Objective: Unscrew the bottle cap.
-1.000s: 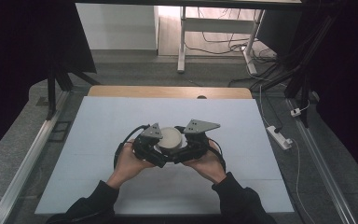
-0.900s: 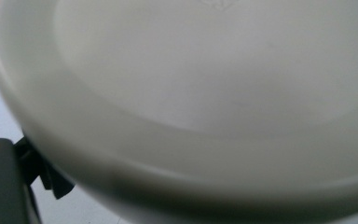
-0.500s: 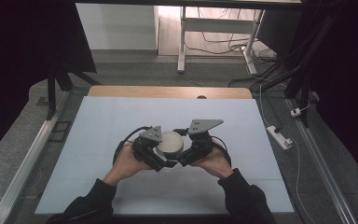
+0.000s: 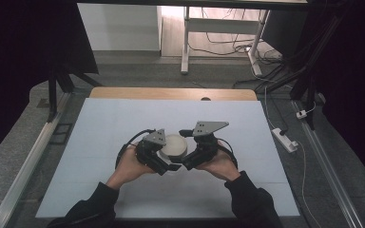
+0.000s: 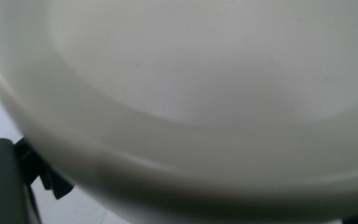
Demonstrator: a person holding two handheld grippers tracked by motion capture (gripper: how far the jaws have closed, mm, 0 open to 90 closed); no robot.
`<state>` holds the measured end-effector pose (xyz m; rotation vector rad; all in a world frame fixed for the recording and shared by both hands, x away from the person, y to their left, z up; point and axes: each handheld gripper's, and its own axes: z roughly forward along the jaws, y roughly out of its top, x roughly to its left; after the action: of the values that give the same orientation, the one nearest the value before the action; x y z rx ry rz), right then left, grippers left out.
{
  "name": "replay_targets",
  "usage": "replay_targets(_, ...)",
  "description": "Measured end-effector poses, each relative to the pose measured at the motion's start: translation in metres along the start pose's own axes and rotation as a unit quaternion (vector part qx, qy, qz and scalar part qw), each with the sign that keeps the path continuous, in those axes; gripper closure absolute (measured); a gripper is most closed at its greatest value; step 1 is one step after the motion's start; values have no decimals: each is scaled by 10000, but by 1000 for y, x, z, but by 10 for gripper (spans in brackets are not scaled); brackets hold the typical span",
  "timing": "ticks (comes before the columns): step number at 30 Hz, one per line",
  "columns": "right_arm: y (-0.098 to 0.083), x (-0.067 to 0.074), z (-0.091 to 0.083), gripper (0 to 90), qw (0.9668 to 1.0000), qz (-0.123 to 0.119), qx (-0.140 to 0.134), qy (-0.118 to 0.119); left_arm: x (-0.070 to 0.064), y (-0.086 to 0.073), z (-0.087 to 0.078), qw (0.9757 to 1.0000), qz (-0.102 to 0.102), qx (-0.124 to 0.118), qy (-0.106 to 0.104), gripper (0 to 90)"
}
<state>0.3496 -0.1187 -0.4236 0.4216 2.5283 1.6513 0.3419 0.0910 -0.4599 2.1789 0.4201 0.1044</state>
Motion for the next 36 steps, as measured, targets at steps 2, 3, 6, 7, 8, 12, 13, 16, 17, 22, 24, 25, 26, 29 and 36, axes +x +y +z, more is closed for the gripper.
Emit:
replay_targets(2,1,2,1,1,9995,137,-59,-279,1,0,0,9996,-160,1,226,73)
replay_targets(3,1,2,1,1,9995,137,-59,-279,1,0,1,9992,-220,1,324,73)
replay_targets(6,0,4,6,2,9985,228,-44,-502,0,0,3,9983,-293,44,497,73)
replay_targets(7,-1,5,8,2,9981,239,-52,-558,-1,0,3,9982,-296,57,515,73)
replay_targets(8,-1,5,10,7,9980,257,-57,-572,-1,1,4,9981,-297,67,539,73)
replay_targets(12,-4,6,15,40,9976,231,0,-660,-3,3,4,9984,-267,45,498,73)
replay_targets(13,-5,6,14,57,9977,267,-36,-624,-3,3,3,9985,-269,46,485,73)
replay_targets(16,-4,7,14,69,9979,224,-63,-604,-3,3,2,9989,-210,45,423,73)
replay_targets(17,-4,8,13,69,9981,197,-66,-583,-2,3,2,9992,-182,36,352,73)
replay_targets(22,-5,6,11,71,9994,192,-46,-287,0,1,1,10000,-34,62,16,72)
replay_targets(24,-6,5,10,72,9998,176,-26,-131,1,1,0,9999,74,99,-102,73)
replay_targets(25,-6,4,9,72,9999,141,-36,-81,1,1,0,9998,102,107,-153,73)
replay_targets(26,-6,5,8,71,9999,96,-40,1,0,1,-1,9997,121,104,-196,72)
replay_targets(29,-5,5,7,72,10000,52,-48,38,0,1,-1,9993,184,110,-299,73)
replay_targets(36,-2,6,2,72,9997,-17,-168,148,0,1,-1,9986,296,148,-415,73)
